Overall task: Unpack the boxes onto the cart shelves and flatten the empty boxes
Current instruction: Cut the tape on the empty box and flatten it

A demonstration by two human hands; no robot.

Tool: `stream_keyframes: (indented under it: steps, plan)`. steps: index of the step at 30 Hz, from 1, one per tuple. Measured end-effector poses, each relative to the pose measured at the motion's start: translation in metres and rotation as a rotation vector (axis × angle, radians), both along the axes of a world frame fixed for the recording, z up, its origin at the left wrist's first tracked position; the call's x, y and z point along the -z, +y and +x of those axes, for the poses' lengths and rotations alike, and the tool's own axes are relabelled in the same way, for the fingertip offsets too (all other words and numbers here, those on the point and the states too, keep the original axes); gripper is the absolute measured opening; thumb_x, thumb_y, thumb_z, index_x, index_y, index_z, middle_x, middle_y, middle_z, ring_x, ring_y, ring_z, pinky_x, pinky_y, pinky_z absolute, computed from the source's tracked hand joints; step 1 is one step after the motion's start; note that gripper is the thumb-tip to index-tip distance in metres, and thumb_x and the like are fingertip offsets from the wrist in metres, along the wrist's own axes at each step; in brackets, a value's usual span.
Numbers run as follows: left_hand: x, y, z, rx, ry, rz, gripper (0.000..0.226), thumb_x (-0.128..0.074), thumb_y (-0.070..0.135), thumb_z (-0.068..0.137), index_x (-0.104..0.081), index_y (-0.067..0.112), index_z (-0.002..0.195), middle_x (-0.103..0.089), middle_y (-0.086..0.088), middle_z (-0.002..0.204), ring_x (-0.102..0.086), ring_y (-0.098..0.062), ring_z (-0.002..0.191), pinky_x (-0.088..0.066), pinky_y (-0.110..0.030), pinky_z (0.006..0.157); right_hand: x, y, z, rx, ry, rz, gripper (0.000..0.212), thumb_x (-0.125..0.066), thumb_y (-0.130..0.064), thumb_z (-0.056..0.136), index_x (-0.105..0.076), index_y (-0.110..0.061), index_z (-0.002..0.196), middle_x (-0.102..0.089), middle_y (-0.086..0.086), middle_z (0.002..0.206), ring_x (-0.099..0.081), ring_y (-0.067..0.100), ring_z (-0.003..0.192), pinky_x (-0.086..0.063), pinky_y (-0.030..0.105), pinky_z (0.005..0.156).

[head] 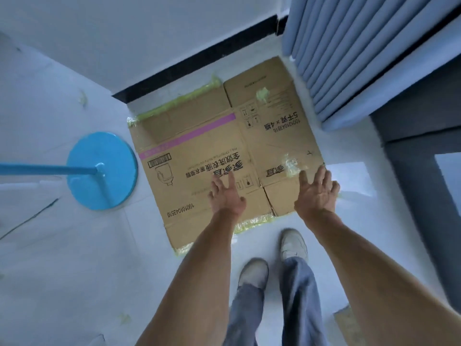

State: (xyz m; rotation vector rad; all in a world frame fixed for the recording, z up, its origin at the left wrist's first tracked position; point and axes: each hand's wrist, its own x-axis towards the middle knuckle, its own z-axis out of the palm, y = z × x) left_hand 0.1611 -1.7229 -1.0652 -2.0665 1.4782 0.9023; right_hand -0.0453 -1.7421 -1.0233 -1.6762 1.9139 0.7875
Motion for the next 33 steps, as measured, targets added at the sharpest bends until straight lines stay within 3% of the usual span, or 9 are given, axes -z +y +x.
stream_keyframes:
  steps: [4,8,15,23,27,30,33]
  plan:
    - [-0.066,-0.001,-0.061,0.193,0.049,-0.029,0.090,-0.056,0.041,0.094,0.004,0.021,0.158,0.005,-0.030,0.161,-0.008,-0.043,0.150,-0.024,-0.053,0.118,-0.070,0.030,-0.034,0.184,0.007,-0.065,0.057,-0.054,-0.019,0.089,-0.033,-0.020,0.141,-0.011,0.027,0.157,-0.018,0.039,0.143,-0.023,0.048,0.115]
    - [-0.120,0.024,-0.125,0.363,0.068,-0.032,0.081,-0.057,0.034,0.093,-0.011,0.019,0.157,-0.011,-0.028,0.159,-0.027,-0.039,0.142,-0.035,-0.048,0.108,-0.122,0.089,-0.071,0.391,0.008,-0.060,0.046,-0.049,-0.020,0.090,-0.039,-0.017,0.135,-0.020,0.024,0.152,-0.025,0.036,0.138,-0.028,0.044,0.111]
    - [-0.151,0.133,-0.233,0.586,0.151,0.082,0.047,-0.049,0.021,0.093,-0.039,0.012,0.138,-0.041,-0.017,0.137,-0.048,-0.033,0.122,-0.043,-0.040,0.093,-0.159,0.232,-0.149,0.792,-0.028,-0.035,0.029,-0.045,-0.013,0.087,-0.051,-0.013,0.116,-0.046,0.015,0.121,-0.047,0.032,0.110,-0.041,0.040,0.089]
    - [-0.143,0.296,-0.320,0.820,0.191,0.181,0.046,-0.045,0.018,0.093,-0.042,0.011,0.138,-0.046,-0.016,0.132,-0.050,-0.034,0.121,-0.042,-0.041,0.095,-0.143,0.427,-0.214,1.131,-0.098,-0.030,0.036,-0.055,-0.026,0.095,-0.051,-0.013,0.128,-0.049,0.018,0.129,-0.049,0.037,0.120,-0.046,0.046,0.099]
    - [-0.132,0.368,-0.344,0.903,0.187,0.187,0.046,-0.042,0.015,0.094,-0.043,0.011,0.139,-0.048,-0.016,0.133,-0.051,-0.034,0.119,-0.044,-0.041,0.097,-0.127,0.512,-0.239,1.193,-0.129,-0.011,0.040,-0.063,-0.023,0.091,-0.050,-0.008,0.126,-0.050,0.021,0.129,-0.051,0.038,0.118,-0.048,0.049,0.097]
    - [-0.123,0.418,-0.364,0.942,0.170,0.155,0.039,-0.043,0.015,0.094,-0.050,0.008,0.131,-0.051,-0.016,0.128,-0.053,-0.034,0.117,-0.045,-0.040,0.096,-0.117,0.574,-0.256,1.265,-0.164,-0.052,0.039,-0.055,-0.025,0.096,-0.049,-0.010,0.131,-0.048,0.021,0.130,-0.049,0.038,0.119,-0.046,0.048,0.099]
    - [-0.110,0.454,-0.389,0.975,0.181,0.095,0.025,-0.045,0.011,0.092,-0.059,0.007,0.113,-0.058,-0.014,0.114,-0.059,-0.033,0.105,-0.047,-0.036,0.085,-0.102,0.615,-0.274,1.282,-0.174,-0.060,0.038,-0.056,-0.023,0.094,-0.049,-0.009,0.128,-0.049,0.021,0.127,-0.050,0.037,0.116,-0.046,0.045,0.096]
